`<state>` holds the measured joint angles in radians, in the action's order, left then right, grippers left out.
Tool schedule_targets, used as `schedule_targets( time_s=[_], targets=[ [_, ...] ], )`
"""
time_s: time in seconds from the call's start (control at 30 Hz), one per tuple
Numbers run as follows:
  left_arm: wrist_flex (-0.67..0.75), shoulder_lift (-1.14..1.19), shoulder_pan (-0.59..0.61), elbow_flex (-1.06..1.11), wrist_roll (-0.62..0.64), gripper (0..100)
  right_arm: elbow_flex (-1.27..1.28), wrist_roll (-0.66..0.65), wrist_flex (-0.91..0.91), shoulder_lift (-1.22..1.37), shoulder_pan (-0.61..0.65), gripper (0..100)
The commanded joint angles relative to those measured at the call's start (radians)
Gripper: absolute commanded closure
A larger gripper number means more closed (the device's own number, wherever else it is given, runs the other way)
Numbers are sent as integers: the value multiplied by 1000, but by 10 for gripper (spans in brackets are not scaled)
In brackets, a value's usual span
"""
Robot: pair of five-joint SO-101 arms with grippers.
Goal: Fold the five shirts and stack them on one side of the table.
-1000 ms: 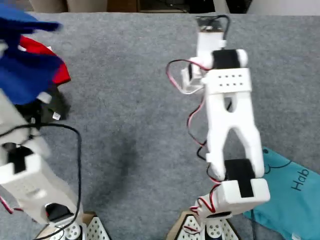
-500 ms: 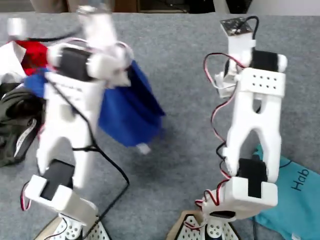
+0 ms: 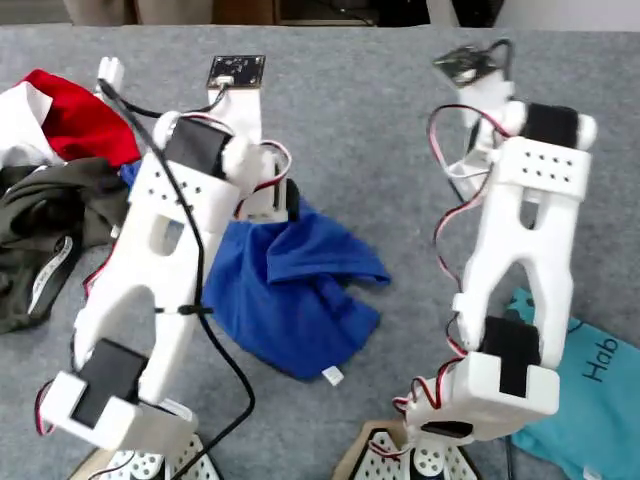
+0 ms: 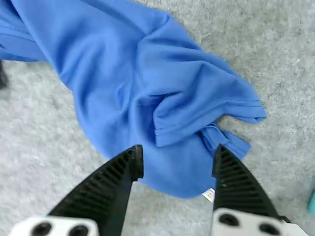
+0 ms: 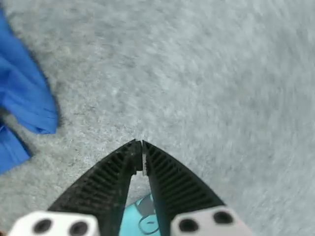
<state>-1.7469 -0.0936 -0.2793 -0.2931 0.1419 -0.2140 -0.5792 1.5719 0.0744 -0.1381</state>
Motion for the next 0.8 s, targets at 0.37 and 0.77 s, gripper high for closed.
schedule_targets(
  time_s=[0.37,0.77],
  targets=[
    [120,-108,1080,120,-344,761,-48,-114,206,-4,584,835],
    [18,-358,1109,575,-345,816,-48,-118,166,168,1029,779]
  ],
)
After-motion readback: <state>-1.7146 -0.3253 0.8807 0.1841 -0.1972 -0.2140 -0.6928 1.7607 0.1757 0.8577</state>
